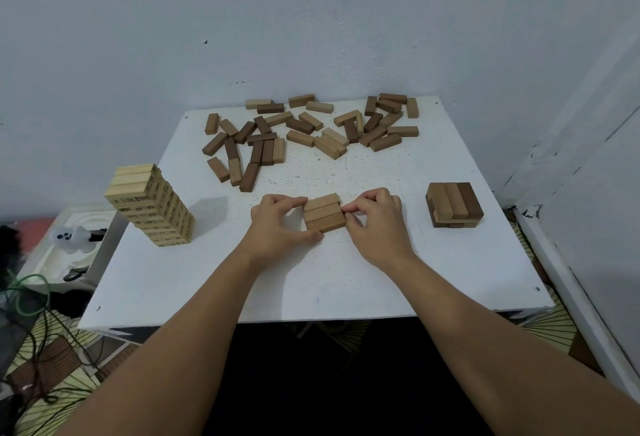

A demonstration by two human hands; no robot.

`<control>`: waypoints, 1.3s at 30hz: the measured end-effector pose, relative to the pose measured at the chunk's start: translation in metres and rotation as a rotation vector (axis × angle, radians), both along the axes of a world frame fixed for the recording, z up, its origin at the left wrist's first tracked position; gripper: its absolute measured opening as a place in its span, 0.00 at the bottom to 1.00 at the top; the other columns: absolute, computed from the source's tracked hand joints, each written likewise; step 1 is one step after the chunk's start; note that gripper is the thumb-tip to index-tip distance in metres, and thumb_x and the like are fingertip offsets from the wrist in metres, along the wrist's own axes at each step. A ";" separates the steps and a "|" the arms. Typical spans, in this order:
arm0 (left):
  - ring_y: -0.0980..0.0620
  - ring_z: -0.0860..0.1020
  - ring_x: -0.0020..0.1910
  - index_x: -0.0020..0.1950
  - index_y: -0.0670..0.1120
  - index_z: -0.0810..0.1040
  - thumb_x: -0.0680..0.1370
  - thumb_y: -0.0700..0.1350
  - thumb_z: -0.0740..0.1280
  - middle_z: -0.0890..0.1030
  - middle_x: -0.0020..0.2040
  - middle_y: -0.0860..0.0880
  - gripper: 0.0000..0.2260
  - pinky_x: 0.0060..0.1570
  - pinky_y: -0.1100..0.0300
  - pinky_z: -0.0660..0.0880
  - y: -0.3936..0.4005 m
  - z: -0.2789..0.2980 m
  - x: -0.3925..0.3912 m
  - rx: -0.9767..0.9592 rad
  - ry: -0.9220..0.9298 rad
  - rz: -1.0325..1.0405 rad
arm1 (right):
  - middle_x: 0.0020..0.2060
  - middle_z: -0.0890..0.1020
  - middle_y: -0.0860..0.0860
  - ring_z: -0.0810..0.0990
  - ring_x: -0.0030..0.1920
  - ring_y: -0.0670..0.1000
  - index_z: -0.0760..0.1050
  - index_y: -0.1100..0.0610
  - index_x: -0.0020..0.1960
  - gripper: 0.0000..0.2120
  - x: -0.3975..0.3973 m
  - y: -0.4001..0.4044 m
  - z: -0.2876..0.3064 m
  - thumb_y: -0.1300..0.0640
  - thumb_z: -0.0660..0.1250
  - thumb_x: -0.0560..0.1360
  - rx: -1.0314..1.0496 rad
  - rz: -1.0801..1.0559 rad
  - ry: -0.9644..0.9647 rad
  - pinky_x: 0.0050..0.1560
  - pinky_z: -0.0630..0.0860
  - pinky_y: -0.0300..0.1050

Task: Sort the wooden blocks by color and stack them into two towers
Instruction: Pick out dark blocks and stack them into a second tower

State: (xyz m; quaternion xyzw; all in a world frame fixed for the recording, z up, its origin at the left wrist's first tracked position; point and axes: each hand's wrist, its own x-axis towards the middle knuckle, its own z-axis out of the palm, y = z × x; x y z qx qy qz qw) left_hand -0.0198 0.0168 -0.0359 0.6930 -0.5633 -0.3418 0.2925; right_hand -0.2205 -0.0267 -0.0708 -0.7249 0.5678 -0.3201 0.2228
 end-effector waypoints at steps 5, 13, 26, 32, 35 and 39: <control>0.55 0.60 0.73 0.77 0.60 0.70 0.69 0.51 0.82 0.67 0.68 0.55 0.39 0.72 0.52 0.62 -0.001 -0.002 0.005 0.005 0.043 0.016 | 0.58 0.70 0.46 0.62 0.59 0.45 0.80 0.48 0.64 0.13 -0.001 0.003 0.005 0.56 0.64 0.81 0.037 -0.024 -0.022 0.64 0.68 0.42; 0.52 0.63 0.73 0.72 0.57 0.77 0.68 0.51 0.82 0.68 0.67 0.56 0.33 0.76 0.43 0.63 -0.005 -0.006 0.009 -0.008 0.075 0.025 | 0.61 0.71 0.48 0.65 0.63 0.51 0.77 0.47 0.71 0.19 0.001 0.002 0.006 0.55 0.60 0.82 0.064 0.024 0.090 0.68 0.66 0.45; 0.51 0.64 0.73 0.75 0.55 0.74 0.66 0.53 0.81 0.68 0.67 0.57 0.38 0.75 0.46 0.65 -0.007 -0.008 0.010 0.007 0.061 0.025 | 0.56 0.67 0.43 0.60 0.58 0.44 0.80 0.48 0.64 0.15 0.000 0.002 0.005 0.55 0.62 0.80 0.039 0.000 0.043 0.63 0.65 0.39; 0.52 0.64 0.72 0.74 0.55 0.75 0.69 0.50 0.82 0.68 0.64 0.60 0.35 0.75 0.46 0.65 -0.007 -0.009 0.010 -0.007 0.060 0.016 | 0.57 0.68 0.43 0.61 0.58 0.45 0.79 0.46 0.64 0.14 0.000 0.003 0.005 0.54 0.64 0.79 0.045 0.012 0.049 0.65 0.67 0.43; 0.52 0.63 0.74 0.77 0.57 0.70 0.65 0.54 0.81 0.68 0.69 0.56 0.41 0.75 0.46 0.64 -0.006 -0.008 0.010 0.002 0.059 0.016 | 0.64 0.69 0.47 0.64 0.63 0.50 0.72 0.45 0.72 0.22 -0.001 0.004 0.009 0.52 0.66 0.78 0.078 0.073 0.081 0.70 0.65 0.48; 0.51 0.62 0.74 0.77 0.59 0.70 0.65 0.56 0.80 0.67 0.70 0.55 0.41 0.75 0.45 0.63 -0.007 -0.005 0.010 0.018 0.042 -0.010 | 0.69 0.66 0.50 0.61 0.70 0.53 0.62 0.48 0.80 0.32 -0.005 0.002 0.016 0.49 0.67 0.78 0.172 0.133 0.094 0.73 0.58 0.48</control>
